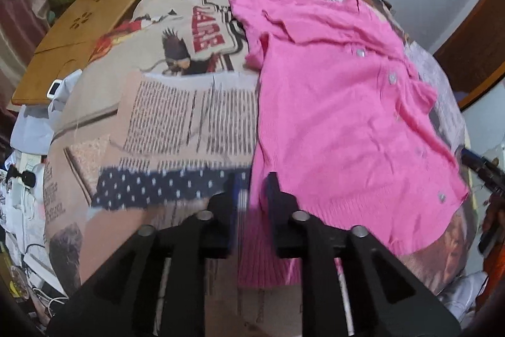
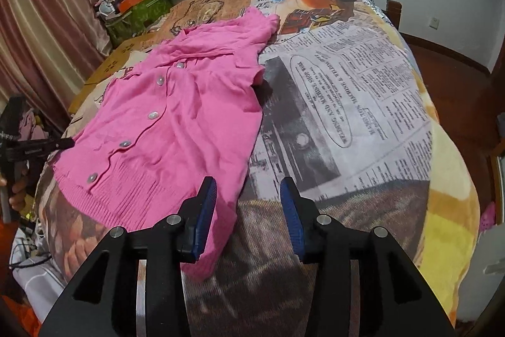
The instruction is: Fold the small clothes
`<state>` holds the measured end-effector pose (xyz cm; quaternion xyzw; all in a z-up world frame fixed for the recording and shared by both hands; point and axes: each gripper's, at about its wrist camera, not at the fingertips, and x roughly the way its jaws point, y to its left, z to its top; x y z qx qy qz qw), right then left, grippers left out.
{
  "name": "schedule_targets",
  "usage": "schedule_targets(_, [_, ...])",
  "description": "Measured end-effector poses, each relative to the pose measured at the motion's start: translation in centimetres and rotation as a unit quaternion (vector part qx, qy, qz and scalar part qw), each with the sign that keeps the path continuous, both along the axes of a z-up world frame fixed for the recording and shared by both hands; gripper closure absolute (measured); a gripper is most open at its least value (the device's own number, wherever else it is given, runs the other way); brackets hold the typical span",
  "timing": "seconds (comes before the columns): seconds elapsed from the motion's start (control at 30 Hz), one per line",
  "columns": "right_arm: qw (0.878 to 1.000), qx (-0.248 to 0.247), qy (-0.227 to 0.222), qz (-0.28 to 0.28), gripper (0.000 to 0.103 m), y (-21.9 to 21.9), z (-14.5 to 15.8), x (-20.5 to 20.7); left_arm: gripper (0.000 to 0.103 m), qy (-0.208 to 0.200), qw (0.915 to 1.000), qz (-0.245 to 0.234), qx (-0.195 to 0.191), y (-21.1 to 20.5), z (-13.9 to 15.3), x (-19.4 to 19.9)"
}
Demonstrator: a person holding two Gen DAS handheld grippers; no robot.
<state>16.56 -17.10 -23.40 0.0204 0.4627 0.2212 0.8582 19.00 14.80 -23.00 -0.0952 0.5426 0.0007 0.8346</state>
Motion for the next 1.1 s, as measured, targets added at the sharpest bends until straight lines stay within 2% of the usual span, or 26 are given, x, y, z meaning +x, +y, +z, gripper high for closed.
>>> schedule_targets(0.03, [1.0, 0.001, 0.002, 0.001, 0.065, 0.1, -0.1, 0.2, 0.069, -0.001, 1.0, 0.0, 0.0, 0.0, 0.1, 0.4])
schedule_targets(0.1, [1.0, 0.004, 0.008, -0.001, 0.064, 0.3, -0.4, 0.8, 0.066, 0.001, 1.0, -0.004, -0.002, -0.2, -0.2, 1.6])
schedule_targets(0.17, [1.0, 0.007, 0.019, -0.006, 0.064, 0.3, -1.0, 1.7, 0.066, 0.013, 0.9999, -0.004, -0.001, -0.3, -0.9, 2.9])
schedule_targets(0.3, [0.999, 0.017, 0.04, -0.011, 0.064, 0.4, -2.0, 3.4, 0.066, 0.039, 0.9989, -0.003, -0.025, -0.6, -2.8, 5.2])
schedule_targets(0.43, [0.998, 0.022, 0.064, -0.002, 0.064, 1.1, -3.0, 4.4, 0.066, 0.029, 0.999, -0.007, -0.034, -0.8, -3.2, 5.9])
schedule_targets(0.5, [0.998, 0.022, 0.065, 0.011, 0.061, 1.6, -3.1, 4.3, 0.07, 0.023, 0.9991, -0.01, -0.033, -1.1, -3.3, 5.9])
schedule_targets(0.57, [0.997, 0.018, 0.064, 0.025, 0.061, 2.4, -3.2, 4.1, 0.079, 0.018, 0.9993, -0.013, -0.03, -1.4, -3.4, 5.8])
schedule_targets(0.63, [0.998, 0.004, 0.061, 0.035, 0.061, 3.1, -3.2, 3.8, 0.093, 0.016, 0.9992, -0.015, -0.033, -1.5, -3.3, 5.6])
schedule_targets(0.67, [0.998, -0.004, 0.058, 0.04, 0.062, 3.4, -3.3, 3.6, 0.095, 0.016, 0.999, -0.014, -0.039, -1.5, -3.2, 5.5])
schedule_targets(0.7, [0.997, -0.008, 0.056, 0.048, 0.068, 3.7, -3.2, 3.4, 0.096, 0.015, 0.999, -0.012, -0.041, -1.4, -3.2, 5.4])
schedule_targets(0.73, [0.997, -0.008, 0.056, 0.054, 0.081, 3.9, -3.2, 3.3, 0.097, 0.014, 0.999, -0.011, -0.041, -1.4, -3.1, 5.4])
schedule_targets(0.8, [0.996, -0.004, 0.062, 0.067, 0.097, 4.3, -3.2, 3.0, 0.097, 0.009, 0.9992, -0.006, -0.038, -1.5, -2.7, 5.1])
schedule_targets(0.97, [0.997, 0.005, 0.043, 0.07, 0.099, 4.3, -2.0, 2.4, 0.098, -0.033, 0.9983, -0.002, -0.048, -0.8, 0.2, 3.8])
schedule_targets(1.1, [0.997, 0.024, -0.003, 0.068, 0.099, 3.9, 1.3, 2.0, 0.098, -0.081, 0.9957, -0.003, -0.044, -0.5, 4.1, 3.3])
